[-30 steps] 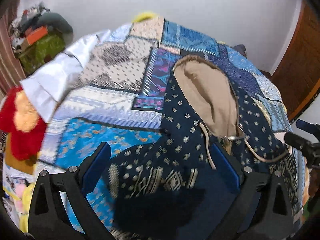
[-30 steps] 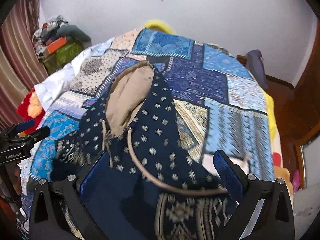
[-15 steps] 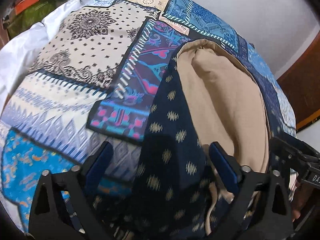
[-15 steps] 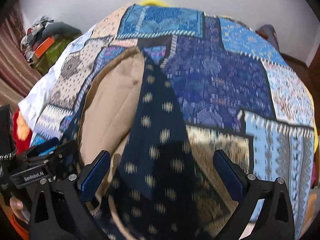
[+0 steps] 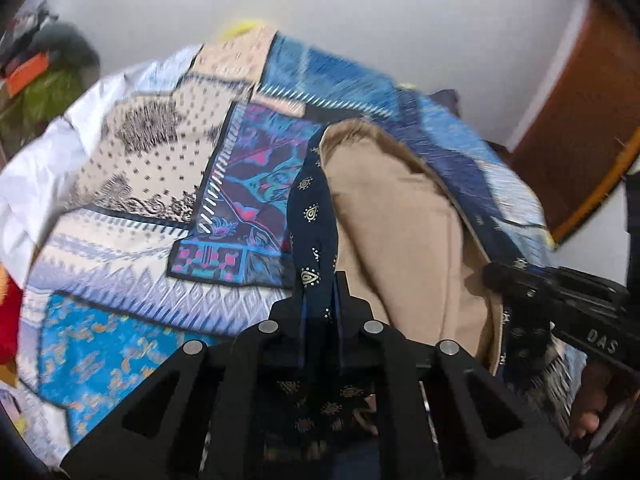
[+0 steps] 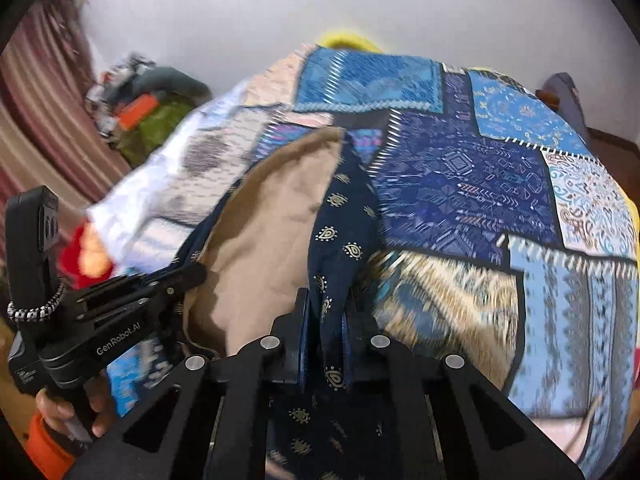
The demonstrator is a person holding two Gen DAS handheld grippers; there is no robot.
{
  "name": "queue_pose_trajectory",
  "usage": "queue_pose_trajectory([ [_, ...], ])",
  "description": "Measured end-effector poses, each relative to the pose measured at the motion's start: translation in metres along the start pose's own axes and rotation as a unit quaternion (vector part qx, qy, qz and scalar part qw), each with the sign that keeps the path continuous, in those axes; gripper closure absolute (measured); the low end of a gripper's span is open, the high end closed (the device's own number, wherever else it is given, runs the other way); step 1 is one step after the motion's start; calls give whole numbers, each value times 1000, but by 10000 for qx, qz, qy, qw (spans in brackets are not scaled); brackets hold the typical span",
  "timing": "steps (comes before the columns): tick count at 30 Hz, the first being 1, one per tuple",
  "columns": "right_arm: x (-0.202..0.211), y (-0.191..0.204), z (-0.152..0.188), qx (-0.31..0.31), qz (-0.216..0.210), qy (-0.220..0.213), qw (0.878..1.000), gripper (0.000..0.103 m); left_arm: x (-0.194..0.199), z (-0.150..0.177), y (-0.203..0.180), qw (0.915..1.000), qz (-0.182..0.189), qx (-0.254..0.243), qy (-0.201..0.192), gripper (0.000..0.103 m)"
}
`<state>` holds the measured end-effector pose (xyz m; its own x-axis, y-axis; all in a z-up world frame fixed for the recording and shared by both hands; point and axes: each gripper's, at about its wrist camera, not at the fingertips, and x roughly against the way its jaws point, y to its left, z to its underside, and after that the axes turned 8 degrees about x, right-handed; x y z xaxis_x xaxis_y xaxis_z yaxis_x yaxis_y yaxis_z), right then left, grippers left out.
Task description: Fold large clothes
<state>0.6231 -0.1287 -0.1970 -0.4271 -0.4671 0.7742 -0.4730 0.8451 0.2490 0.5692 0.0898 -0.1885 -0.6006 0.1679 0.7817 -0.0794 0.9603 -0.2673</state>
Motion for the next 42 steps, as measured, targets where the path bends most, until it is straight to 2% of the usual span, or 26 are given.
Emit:
queue_pose_trajectory([
  [5,58,40,37,562,-157,-103,9982,93,58,46,-8,9986,231,-481,69,92],
  [10,94,72,96,908,-91,35,9958,93,80,108,-6,9964,162,-754,350,92],
  [14,95,91,139,1430,808,247,9861,92,63,153,0,9928,-272,-882,763,92],
  [16,86,93,156,1601,1502,468,9745,92,47,173,7,9900,-539,-874,968,92],
  [19,75,80,172,1517,1806,899,9676,92,31,195,19,9878,-695,-781,1157,89],
  [21,78,69,178,1323,1735,928,9715,91,30,199,22,9890,-728,-771,1035,87],
  [22,80,64,179,1239,1709,943,9729,84,31,200,22,9894,-749,-733,1005,86],
  [23,82,57,179,1139,1731,951,9737,61,31,201,23,9900,-761,-664,989,86],
  [24,86,50,179,1056,1918,915,9714,44,30,202,24,9900,-780,-639,985,86],
  [25,91,47,179,1032,2109,860,9682,17,29,204,24,9896,-818,-664,982,86],
  [26,97,41,180,1021,2255,743,9660,12,28,205,24,9893,-836,-689,974,86],
  [30,113,20,185,678,1694,807,9799,12,35,202,20,9888,-839,-751,974,82],
  [31,118,18,185,618,1613,791,9818,12,39,202,20,9887,-833,-766,981,76],
  [33,127,20,182,581,1556,715,9835,12,44,196,22,9886,-857,-734,997,61],
  [34,130,24,181,593,1541,662,9841,12,48,193,22,9887,-920,-714,948,45],
  [35,135,27,178,612,1489,580,9852,12,53,188,24,9893,-971,-690,842,34],
  [37,143,34,167,635,1322,412,9883,12,66,176,26,9921,-893,-624,615,30],
  [42,140,47,135,672,991,85,9928,12,78,140,26,9956,-752,-455,323,24],
])
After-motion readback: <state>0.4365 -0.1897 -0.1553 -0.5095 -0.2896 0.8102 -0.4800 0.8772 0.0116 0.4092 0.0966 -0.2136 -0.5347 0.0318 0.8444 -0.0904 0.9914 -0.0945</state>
